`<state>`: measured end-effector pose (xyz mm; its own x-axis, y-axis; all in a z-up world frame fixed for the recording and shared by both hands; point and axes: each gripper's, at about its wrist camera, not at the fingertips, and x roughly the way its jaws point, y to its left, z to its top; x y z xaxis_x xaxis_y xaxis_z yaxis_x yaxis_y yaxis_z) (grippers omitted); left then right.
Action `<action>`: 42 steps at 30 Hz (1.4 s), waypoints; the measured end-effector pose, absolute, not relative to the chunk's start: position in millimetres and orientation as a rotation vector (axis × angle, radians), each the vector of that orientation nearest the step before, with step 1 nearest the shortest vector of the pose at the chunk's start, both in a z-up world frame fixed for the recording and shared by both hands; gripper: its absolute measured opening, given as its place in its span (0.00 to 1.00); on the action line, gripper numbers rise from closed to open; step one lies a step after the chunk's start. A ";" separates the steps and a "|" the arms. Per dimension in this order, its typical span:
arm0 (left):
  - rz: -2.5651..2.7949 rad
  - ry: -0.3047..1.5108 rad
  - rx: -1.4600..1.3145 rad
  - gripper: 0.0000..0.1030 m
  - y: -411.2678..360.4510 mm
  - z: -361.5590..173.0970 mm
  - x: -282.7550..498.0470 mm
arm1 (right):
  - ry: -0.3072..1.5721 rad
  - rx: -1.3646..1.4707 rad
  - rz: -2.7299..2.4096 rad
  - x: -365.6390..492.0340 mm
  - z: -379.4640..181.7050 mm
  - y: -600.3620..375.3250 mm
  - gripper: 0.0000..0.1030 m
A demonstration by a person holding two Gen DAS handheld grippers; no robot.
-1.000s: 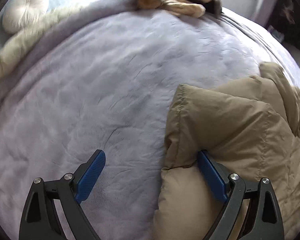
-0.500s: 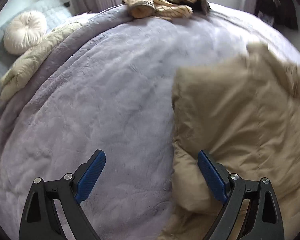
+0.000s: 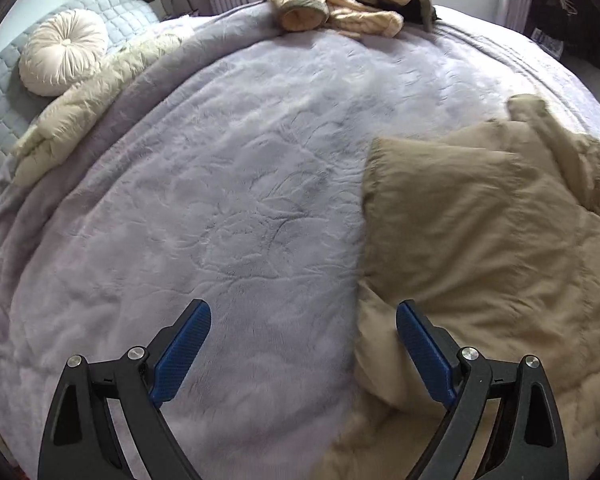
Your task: Fold large clothes
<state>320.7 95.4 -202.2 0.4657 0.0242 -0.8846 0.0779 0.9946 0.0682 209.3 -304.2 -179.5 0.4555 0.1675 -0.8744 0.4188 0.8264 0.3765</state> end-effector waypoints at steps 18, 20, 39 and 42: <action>-0.354 1.116 0.093 1.00 -38.6 -132.9 214.6 | 1.067 0.907 -0.160 105.2 -155.3 -339.0 0.69; -0.364 1.092 0.098 1.00 -55.3 -123.9 206.7 | 1.055 0.924 -0.168 98.4 -151.8 -347.2 0.78; -0.447 1.228 0.129 1.00 -173.2 -112.9 175.4 | 0.859 1.141 -0.300 25.2 -144.2 -477.2 1.00; -0.455 1.218 0.151 1.00 -185.8 -108.3 172.6 | 0.832 1.215 -0.359 10.9 -156.7 -504.9 1.00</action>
<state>172.6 -185.8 -108.3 0.2682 -0.2566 -0.9286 0.4154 0.9005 -0.1289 10.9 -504.9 -156.7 0.6623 0.1794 -0.7274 0.6521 0.3400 0.6776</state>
